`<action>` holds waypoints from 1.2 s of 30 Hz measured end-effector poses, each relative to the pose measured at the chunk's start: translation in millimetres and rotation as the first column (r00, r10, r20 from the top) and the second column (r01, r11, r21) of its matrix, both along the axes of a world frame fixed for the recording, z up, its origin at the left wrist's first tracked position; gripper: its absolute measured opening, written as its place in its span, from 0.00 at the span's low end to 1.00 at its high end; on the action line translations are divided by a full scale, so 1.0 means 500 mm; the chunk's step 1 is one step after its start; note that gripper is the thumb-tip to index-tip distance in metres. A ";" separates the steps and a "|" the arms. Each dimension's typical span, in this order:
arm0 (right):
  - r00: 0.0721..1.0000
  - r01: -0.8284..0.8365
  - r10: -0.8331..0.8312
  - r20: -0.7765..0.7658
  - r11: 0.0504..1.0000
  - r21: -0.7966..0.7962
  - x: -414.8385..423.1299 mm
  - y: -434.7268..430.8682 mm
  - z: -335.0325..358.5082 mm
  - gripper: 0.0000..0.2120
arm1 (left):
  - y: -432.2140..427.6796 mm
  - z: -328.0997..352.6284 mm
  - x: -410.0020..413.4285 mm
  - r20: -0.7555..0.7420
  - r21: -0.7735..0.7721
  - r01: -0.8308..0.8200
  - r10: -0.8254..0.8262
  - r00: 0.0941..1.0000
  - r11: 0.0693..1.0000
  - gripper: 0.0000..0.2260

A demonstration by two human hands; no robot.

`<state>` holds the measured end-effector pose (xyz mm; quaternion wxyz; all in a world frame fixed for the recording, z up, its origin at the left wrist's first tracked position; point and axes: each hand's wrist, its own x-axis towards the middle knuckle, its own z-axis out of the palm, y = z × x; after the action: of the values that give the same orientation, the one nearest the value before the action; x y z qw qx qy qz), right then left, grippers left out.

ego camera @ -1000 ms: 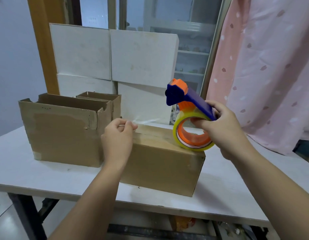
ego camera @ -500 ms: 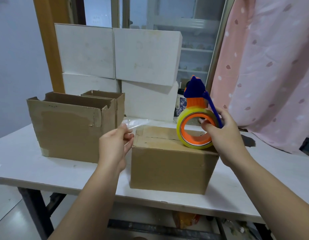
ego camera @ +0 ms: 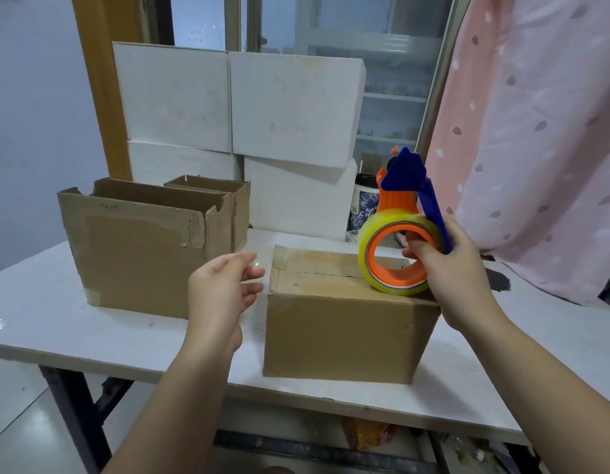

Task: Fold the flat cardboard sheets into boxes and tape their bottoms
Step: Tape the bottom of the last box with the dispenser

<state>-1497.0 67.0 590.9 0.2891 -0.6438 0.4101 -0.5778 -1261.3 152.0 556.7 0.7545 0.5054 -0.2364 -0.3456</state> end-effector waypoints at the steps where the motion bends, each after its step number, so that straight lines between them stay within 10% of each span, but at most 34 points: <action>1: 1.000 0.001 -0.001 -0.008 1.000 -0.002 -0.001 -0.002 0.000 0.15 | 0.000 -0.002 0.000 0.046 0.026 -0.020 0.018 0.999 0.999 0.04; 20: 0.997 0.059 -0.061 -0.048 0.997 -0.039 0.000 0.001 -0.013 0.16 | -0.003 -0.044 -0.011 0.275 0.125 0.012 -0.046 0.960 0.992 0.03; 25: 0.997 0.069 -0.070 -0.013 0.997 -0.020 0.001 -0.001 -0.022 0.13 | -0.002 -0.078 -0.026 0.206 0.165 -0.028 -0.007 0.978 0.986 0.16; 30: 0.998 0.061 -0.062 -0.010 0.998 -0.013 0.003 0.001 -0.023 0.13 | 0.022 -0.075 -0.045 0.384 -0.127 0.006 0.043 0.923 0.992 0.18; 36: 0.997 0.081 -0.081 -0.015 0.997 -0.006 0.005 0.000 -0.023 0.13 | 0.025 -0.074 -0.084 0.589 0.020 0.120 -0.109 0.801 0.993 0.36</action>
<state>-1494.7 67.1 579.2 0.2605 -0.6321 0.4363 -0.5851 -1303.2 164.5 519.8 0.6266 0.5653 -0.4916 -0.2148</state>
